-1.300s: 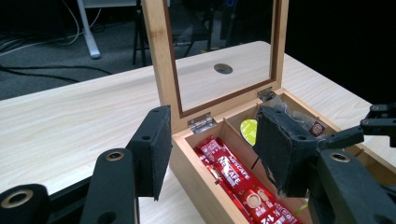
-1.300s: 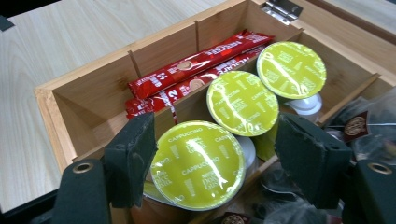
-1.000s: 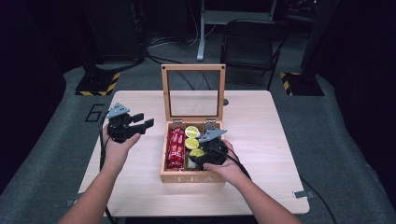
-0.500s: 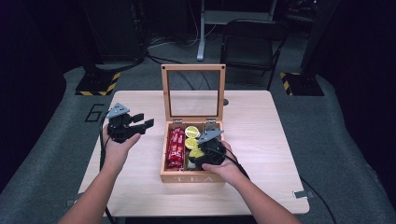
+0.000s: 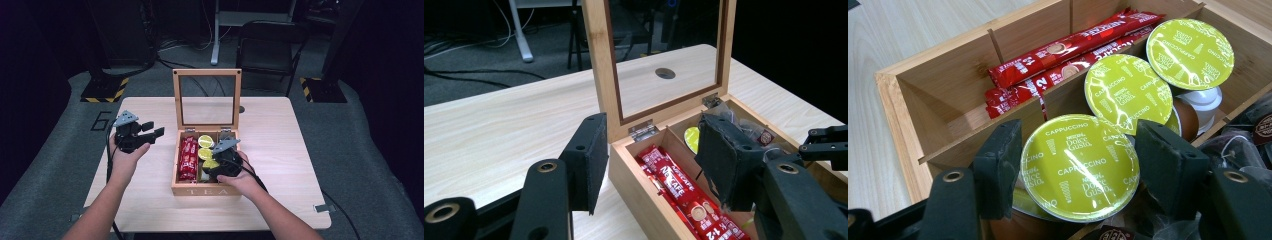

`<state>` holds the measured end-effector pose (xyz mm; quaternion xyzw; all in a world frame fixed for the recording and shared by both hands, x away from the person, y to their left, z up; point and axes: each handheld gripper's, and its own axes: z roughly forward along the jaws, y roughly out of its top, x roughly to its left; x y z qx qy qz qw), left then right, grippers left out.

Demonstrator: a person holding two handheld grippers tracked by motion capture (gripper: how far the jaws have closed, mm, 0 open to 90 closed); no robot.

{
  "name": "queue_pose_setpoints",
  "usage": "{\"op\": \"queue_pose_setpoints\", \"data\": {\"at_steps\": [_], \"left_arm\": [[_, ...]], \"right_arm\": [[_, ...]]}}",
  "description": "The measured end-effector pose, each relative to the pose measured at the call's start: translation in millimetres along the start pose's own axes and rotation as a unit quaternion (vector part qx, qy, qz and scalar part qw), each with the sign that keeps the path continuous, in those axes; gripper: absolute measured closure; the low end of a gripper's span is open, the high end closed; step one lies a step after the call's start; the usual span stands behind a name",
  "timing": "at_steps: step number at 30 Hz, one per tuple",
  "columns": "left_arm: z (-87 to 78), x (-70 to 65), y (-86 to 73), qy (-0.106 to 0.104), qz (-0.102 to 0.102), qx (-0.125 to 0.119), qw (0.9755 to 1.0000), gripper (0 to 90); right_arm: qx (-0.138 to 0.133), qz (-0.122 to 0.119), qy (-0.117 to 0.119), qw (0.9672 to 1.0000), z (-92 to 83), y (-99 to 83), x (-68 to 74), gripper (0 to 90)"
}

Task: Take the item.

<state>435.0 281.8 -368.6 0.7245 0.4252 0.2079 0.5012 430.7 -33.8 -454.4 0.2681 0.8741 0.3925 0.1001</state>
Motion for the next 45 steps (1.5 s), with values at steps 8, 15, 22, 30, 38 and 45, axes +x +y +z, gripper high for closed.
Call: {"op": "queue_pose_setpoints", "data": {"at_steps": [8, 15, 22, 30, 38, 45], "left_arm": [[-0.1, 0.2, -0.2, 0.000, 0.001, 0.000, 1.0000, 46.2], [0.0, 0.0, 0.0, 0.000, 0.002, 0.003, 1.0000, 46.1], [-0.1, -0.4, 0.6, 0.001, 0.000, -0.001, 1.0000, 46.2], [-0.4, -0.1, 0.9, 0.001, 0.000, -0.001, 1.0000, 46.1], [0.0, -0.1, 1.3, 0.002, 0.002, 0.000, 1.0000, 46.1], [0.2, -0.4, 1.3, 0.002, 0.002, 0.000, 1.0000, 46.1]], "right_arm": [[-0.004, -0.004, 0.001, 1.0000, -1.7, 0.4, 0.7, 36.7], [-0.012, -0.003, 0.003, 0.9999, -6.8, 2.5, 3.0, 36.8], [-0.024, -0.005, -0.001, 0.9997, -15.5, 5.5, 2.1, 36.8], [-0.041, 0.001, -0.015, 0.9990, -30.0, 6.7, -6.4, 36.8], [-0.054, 0.017, -0.033, 0.9979, -47.4, 2.8, -21.0, 36.8], [-0.063, 0.033, -0.056, 0.9959, -63.2, -4.4, -36.8, 36.8]]}}
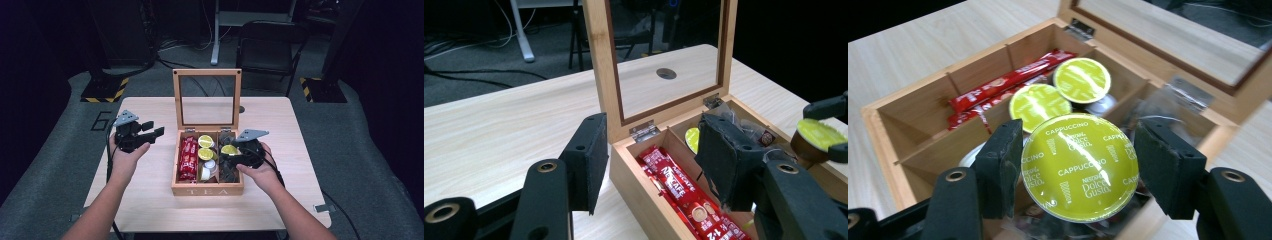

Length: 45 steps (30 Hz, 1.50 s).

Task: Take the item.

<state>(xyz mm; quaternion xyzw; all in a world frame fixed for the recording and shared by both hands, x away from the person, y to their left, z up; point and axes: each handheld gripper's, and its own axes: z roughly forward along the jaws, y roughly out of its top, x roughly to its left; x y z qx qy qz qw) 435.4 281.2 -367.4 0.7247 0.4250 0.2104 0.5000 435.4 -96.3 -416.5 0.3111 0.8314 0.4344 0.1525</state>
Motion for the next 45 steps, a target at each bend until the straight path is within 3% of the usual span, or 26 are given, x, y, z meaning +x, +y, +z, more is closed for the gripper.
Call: {"op": "queue_pose_setpoints", "data": {"at_steps": [13, 27, 37, 45], "left_arm": [[-0.1, -0.3, -0.5, 0.001, -0.001, 0.001, 1.0000, 46.1], [1.4, -2.1, 0.1, 0.002, 0.001, 0.001, 1.0000, 46.1], [0.7, -2.4, -0.1, 0.001, 0.001, 0.002, 1.0000, 46.1], [-0.1, -1.8, 0.2, 0.002, 0.003, 0.003, 1.0000, 46.1]], "right_arm": [[-0.009, 0.025, -0.050, 0.9984, -27.8, -16.8, -32.4, 36.9], [-0.003, 0.072, -0.097, 0.9926, -47.4, -52.4, -62.0, 36.9], [0.005, 0.097, -0.131, 0.9866, -52.6, -75.9, -74.5, 36.9], [0.008, 0.104, -0.143, 0.9842, -55.5, -85.0, -79.1, 36.9]]}}
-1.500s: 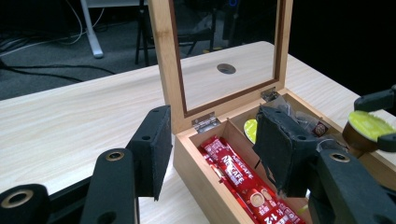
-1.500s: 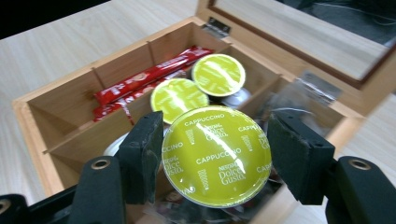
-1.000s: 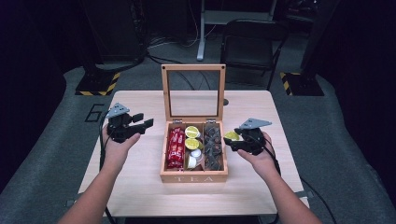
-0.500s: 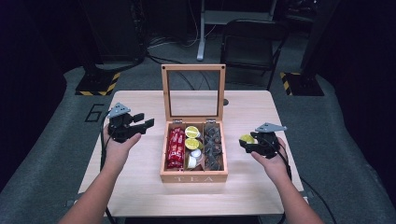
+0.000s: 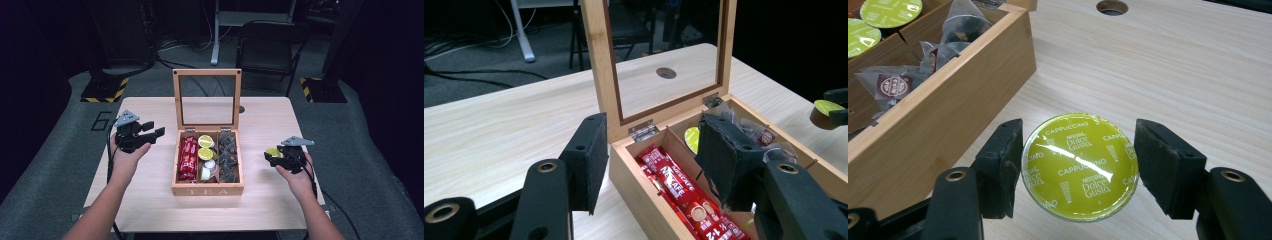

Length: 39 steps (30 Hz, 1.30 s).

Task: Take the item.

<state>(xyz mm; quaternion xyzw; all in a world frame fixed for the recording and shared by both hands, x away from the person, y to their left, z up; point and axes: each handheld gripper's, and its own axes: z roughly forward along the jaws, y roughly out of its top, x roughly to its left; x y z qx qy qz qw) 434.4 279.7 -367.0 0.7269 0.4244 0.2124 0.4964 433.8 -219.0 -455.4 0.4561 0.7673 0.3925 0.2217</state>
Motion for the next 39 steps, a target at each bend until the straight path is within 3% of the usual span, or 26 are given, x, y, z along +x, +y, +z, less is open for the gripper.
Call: {"op": "queue_pose_setpoints", "data": {"at_steps": [12, 16, 25, 39], "left_arm": [[-1.5, -0.9, 0.3, 0.000, -0.001, -0.003, 1.0000, 46.1], [-0.9, -0.8, 0.1, 0.001, -0.001, 0.000, 1.0000, 46.1], [1.8, -2.4, -1.4, -0.001, 0.000, 0.004, 1.0000, 46.1], [-2.7, 1.4, -1.7, 0.000, -0.006, 0.001, 1.0000, 46.1]], "right_arm": [[0.002, 0.005, -0.023, 0.9997, -0.7, -12.1, -5.9, 36.9], [0.007, 0.017, -0.033, 0.9993, 1.4, -19.1, -8.6, 36.9], [0.021, 0.006, -0.064, 0.9977, 6.8, -36.7, -11.2, 36.9], [0.037, 0.024, -0.051, 0.9977, 9.0, -48.4, -14.3, 35.5]]}}
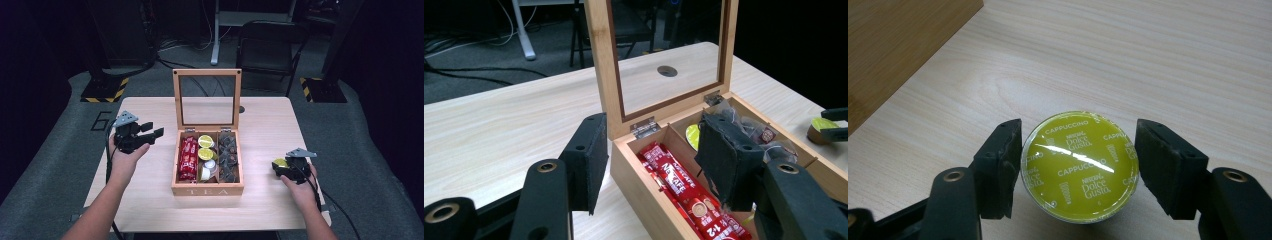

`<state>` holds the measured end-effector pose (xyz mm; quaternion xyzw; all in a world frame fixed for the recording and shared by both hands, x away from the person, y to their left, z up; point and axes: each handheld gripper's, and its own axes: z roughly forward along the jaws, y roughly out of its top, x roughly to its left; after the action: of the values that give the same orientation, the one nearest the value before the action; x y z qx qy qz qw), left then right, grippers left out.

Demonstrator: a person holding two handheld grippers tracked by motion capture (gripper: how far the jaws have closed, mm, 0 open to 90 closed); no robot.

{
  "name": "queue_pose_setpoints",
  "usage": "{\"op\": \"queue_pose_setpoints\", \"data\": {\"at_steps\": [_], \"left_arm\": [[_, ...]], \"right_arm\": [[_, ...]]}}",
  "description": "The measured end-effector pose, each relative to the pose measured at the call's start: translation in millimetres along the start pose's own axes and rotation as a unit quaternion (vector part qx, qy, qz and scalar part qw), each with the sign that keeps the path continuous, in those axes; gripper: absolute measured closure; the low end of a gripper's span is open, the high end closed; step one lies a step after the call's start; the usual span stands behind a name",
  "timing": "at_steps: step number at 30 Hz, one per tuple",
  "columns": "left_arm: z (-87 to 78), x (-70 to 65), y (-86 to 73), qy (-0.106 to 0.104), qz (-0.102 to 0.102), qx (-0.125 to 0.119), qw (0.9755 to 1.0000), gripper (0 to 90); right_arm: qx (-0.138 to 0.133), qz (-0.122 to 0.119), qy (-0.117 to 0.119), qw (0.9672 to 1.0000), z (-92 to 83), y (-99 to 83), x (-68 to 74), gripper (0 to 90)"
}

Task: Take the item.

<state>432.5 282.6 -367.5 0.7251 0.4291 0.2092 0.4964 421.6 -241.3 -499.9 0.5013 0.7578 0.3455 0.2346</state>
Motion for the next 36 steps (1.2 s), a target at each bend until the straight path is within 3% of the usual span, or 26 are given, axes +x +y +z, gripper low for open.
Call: {"op": "queue_pose_setpoints", "data": {"at_steps": [13, 20, 27, 36], "left_arm": [[-0.3, 0.8, 0.2, 0.001, 0.001, 0.001, 1.0000, 46.0], [0.9, 1.4, -0.1, 0.001, 0.000, 0.003, 1.0000, 45.9], [2.6, -0.3, 0.2, -0.001, 0.002, 0.006, 1.0000, 45.9], [5.2, -0.7, 1.3, -0.002, 0.006, 0.005, 1.0000, 45.9]], "right_arm": [[-0.011, 0.008, -0.004, 0.9999, -2.6, 1.1, -1.2, 30.3], [-0.023, 0.023, 0.007, 0.9994, -14.2, 19.5, -6.1, 31.0], [-0.026, 0.005, 0.023, 0.9994, -26.2, 46.0, 4.2, 32.8], [-0.023, -0.036, 0.046, 0.9980, -31.7, 84.4, 19.0, 34.5]]}}
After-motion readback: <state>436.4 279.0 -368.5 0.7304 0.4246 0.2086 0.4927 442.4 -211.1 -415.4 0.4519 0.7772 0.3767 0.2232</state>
